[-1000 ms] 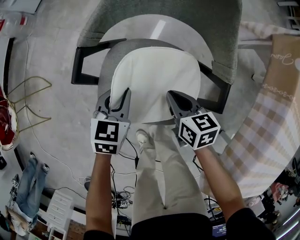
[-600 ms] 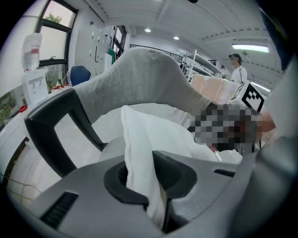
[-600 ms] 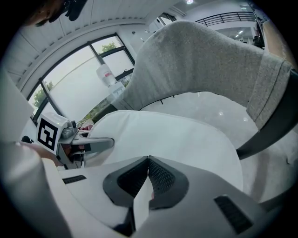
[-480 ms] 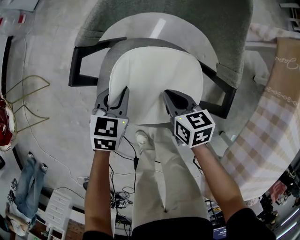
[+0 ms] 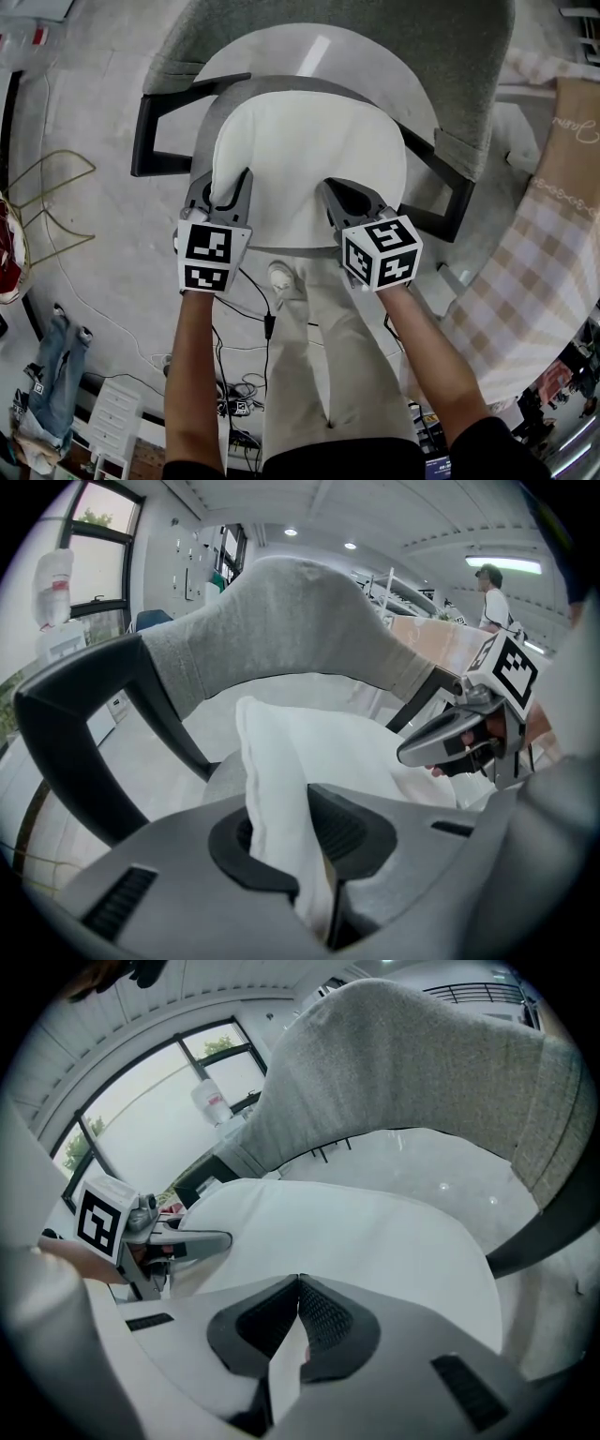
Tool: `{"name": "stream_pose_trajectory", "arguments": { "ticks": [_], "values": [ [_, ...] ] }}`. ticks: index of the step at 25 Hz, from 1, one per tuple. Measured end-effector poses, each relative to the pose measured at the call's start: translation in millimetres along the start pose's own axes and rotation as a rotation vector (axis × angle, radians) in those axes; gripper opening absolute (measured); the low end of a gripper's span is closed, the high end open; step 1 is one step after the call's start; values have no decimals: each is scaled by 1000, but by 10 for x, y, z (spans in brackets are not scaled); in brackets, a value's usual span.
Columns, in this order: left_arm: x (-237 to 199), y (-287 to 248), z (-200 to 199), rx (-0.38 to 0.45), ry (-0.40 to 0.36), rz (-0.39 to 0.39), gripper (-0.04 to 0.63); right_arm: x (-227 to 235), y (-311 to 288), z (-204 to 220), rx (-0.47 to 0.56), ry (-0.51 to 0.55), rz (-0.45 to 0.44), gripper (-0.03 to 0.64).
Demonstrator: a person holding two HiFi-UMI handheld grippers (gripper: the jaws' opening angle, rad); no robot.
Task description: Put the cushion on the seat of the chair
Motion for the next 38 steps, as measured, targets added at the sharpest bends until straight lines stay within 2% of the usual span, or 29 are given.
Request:
{"name": "stream_pose_trajectory", "arguments": {
  "ticks": [12, 24, 38],
  "values": [
    [-118, -86, 27, -32, -31, -3, 64, -20, -176, 121, -53, 17, -1, 18],
    [-182, -125, 107, -39, -32, 0, 67, 56, -349, 265, -102, -7, 7, 18],
    [-183, -126, 107, -20, -50, -26, 97, 68, -441, 310, -127, 7, 30, 18]
  ]
}}
Point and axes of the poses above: the fingertips, and each gripper's own axes: y backward along the fingers, x to its right, z out of its underside, the point moved 4 cm from there along y, backward along the fingers, and after that the axes turned 10 degrees about z, right-handed, at the moved point
